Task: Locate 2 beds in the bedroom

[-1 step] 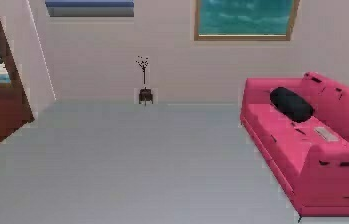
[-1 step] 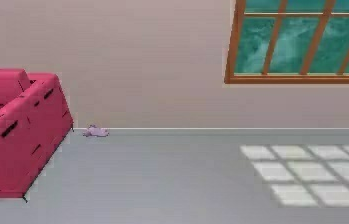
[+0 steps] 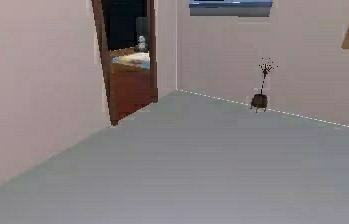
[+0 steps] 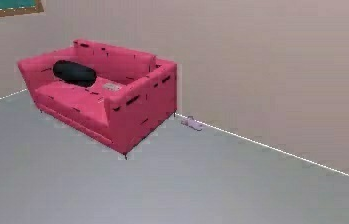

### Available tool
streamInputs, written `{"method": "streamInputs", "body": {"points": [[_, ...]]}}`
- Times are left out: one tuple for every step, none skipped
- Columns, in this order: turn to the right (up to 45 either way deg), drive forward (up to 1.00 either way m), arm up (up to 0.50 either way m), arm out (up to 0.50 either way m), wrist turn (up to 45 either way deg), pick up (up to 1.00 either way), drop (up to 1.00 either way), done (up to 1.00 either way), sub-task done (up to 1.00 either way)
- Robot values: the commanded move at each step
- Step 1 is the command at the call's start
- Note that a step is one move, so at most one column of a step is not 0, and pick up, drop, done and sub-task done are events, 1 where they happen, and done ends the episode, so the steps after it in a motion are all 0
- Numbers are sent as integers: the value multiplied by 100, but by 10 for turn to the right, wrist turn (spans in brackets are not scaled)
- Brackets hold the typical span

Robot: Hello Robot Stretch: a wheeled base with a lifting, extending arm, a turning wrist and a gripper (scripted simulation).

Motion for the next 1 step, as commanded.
{"method": "streamInputs", "body": {"points": [[0,100,0,0,0,0,0,0,0]]}}
